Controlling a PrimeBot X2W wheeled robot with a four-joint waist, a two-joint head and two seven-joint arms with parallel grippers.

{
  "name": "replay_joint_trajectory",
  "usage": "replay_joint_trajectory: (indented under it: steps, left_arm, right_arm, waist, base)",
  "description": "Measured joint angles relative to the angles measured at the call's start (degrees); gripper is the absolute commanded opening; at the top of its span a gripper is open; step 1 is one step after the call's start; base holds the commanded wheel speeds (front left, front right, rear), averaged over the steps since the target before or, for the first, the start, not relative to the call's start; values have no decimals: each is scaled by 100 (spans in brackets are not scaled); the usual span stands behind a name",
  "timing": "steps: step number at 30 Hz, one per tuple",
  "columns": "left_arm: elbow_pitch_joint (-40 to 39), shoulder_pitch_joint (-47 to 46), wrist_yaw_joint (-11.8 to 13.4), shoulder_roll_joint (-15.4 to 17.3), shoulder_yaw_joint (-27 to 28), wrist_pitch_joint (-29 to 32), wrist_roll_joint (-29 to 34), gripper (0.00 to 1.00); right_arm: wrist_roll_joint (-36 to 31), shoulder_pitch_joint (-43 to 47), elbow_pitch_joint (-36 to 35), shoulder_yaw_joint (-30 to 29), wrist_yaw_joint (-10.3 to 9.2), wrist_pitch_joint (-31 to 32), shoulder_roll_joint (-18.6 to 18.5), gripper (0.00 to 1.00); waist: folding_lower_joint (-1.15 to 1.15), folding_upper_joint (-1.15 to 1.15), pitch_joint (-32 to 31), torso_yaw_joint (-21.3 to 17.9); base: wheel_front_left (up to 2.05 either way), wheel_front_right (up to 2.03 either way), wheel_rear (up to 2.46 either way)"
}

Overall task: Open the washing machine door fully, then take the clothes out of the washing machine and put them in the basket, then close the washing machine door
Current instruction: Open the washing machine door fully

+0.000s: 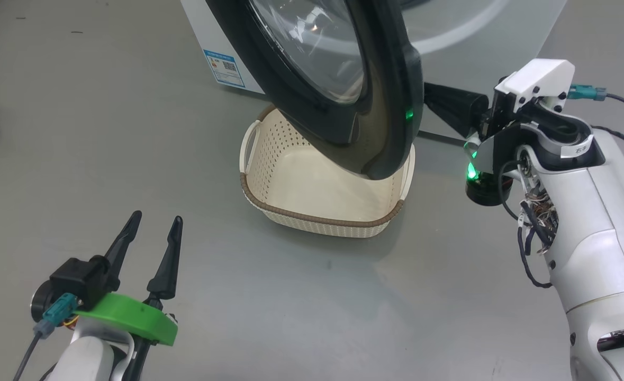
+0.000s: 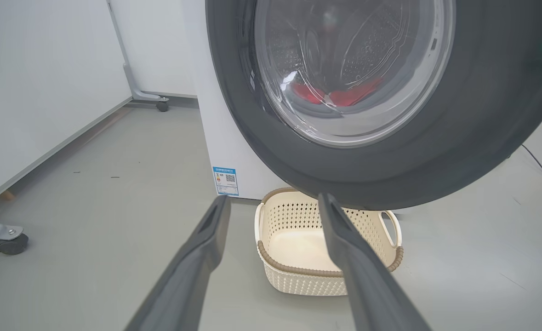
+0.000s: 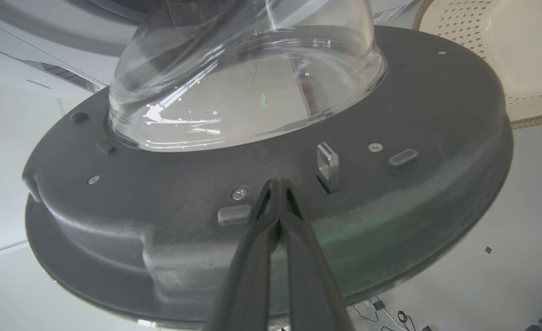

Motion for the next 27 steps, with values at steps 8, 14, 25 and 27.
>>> replay_joint_trajectory:
  steps: [8, 14, 25, 27]
  left_arm:
    - [-10, 87, 0, -4, -5, 0, 20, 100]
    - [-34, 90, 0, -4, -34, 0, 47, 100]
    - [-55, 87, 0, -43, -46, 0, 53, 100]
    - [-54, 87, 0, -44, -48, 0, 53, 100]
  right_arm:
    - [452, 157, -100, 588, 0, 53, 13, 0]
    - [792, 174, -144, 1048, 0, 22, 9, 0]
    - [1505, 176, -497, 2175, 0, -140, -12, 0]
    - [1610, 176, -543, 2383, 0, -168, 1, 0]
  waist:
    - [0, 0, -84, 4]
    - [0, 0, -73, 32]
    - [0, 0, 36, 206]
    - [0, 0, 42, 218]
  base:
    - [0, 0, 0]
    - [0, 0, 0]
    - [0, 0, 0]
    - [0, 0, 0]
